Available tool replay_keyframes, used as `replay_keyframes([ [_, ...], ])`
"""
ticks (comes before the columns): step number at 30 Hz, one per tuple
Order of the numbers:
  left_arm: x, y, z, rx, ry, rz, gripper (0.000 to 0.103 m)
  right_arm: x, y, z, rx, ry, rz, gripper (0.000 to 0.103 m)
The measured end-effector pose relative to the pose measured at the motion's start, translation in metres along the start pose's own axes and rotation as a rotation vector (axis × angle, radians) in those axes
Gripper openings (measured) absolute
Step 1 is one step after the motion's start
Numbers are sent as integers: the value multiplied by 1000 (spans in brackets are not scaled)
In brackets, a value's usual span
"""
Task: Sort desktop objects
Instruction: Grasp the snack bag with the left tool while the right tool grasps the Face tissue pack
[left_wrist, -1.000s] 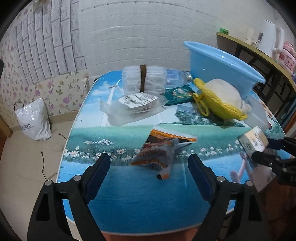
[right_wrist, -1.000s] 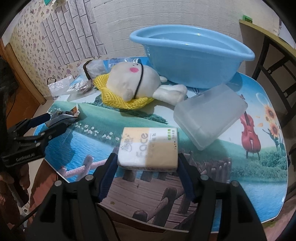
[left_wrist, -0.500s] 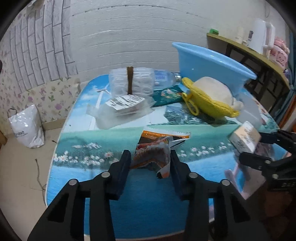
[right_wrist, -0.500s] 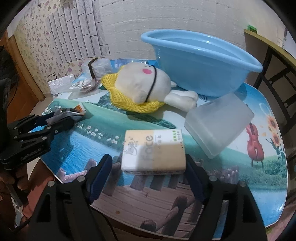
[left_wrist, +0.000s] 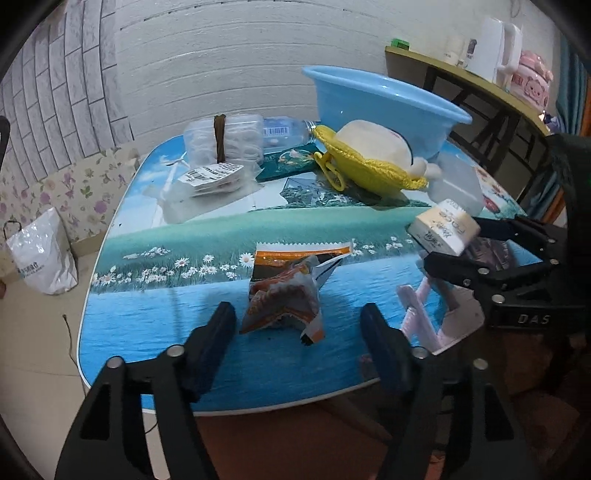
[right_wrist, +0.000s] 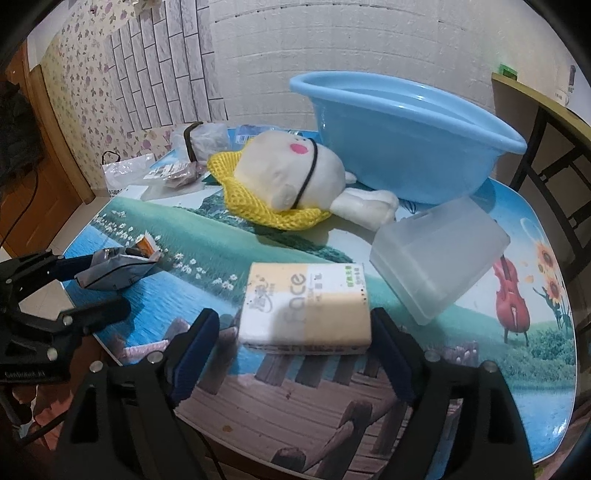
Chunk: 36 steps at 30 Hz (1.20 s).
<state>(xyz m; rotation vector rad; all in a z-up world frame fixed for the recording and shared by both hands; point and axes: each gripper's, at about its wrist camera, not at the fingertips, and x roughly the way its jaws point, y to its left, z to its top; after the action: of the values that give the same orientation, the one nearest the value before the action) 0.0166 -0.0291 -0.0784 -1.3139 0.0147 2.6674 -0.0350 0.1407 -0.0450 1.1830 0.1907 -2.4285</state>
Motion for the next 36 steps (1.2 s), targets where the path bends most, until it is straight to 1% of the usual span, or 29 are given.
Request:
replay_keyframes([
  [3, 2, 2, 3, -15, -7, 5, 72, 0, 0, 0, -1, -5, 3, 84],
  [5, 4, 4, 6, -24, -13, 5, 76, 0, 0, 0, -3, -7, -2, 84],
  [7, 8, 6, 7, -27, -23, 16, 89, 2, 1, -1, -14, -11, -18, 85],
  [10, 13, 7, 5, -14, -49, 69, 95, 4, 0, -1, -17, -15, -36, 93],
  [13, 13, 9, 4, -14, -63, 67, 103, 4, -2, -2, -10, -23, -42, 99],
  [15, 14, 10, 3, -13, -76, 69, 103, 5, -2, -2, -10, -30, -43, 103],
  [24, 14, 8, 2, -13, -100, 74, 103, 6, -2, -2, -8, -52, -53, 103],
  [25, 13, 7, 2, -10, -99, 74, 103, 5, -2, -3, -7, -57, -55, 101],
  [26, 13, 7, 2, -10, -98, 73, 103, 4, -2, -3, -8, -63, -55, 92],
  [27, 13, 7, 1, -10, -98, 72, 103, 2, -2, -3, -10, -73, -53, 78],
  [29, 12, 7, 2, -9, -95, 69, 103, -2, -2, -2, -17, -80, -44, 62],
  [36, 11, 8, 3, -14, -88, 67, 103, -5, -3, -3, -15, -69, -15, 62],
])
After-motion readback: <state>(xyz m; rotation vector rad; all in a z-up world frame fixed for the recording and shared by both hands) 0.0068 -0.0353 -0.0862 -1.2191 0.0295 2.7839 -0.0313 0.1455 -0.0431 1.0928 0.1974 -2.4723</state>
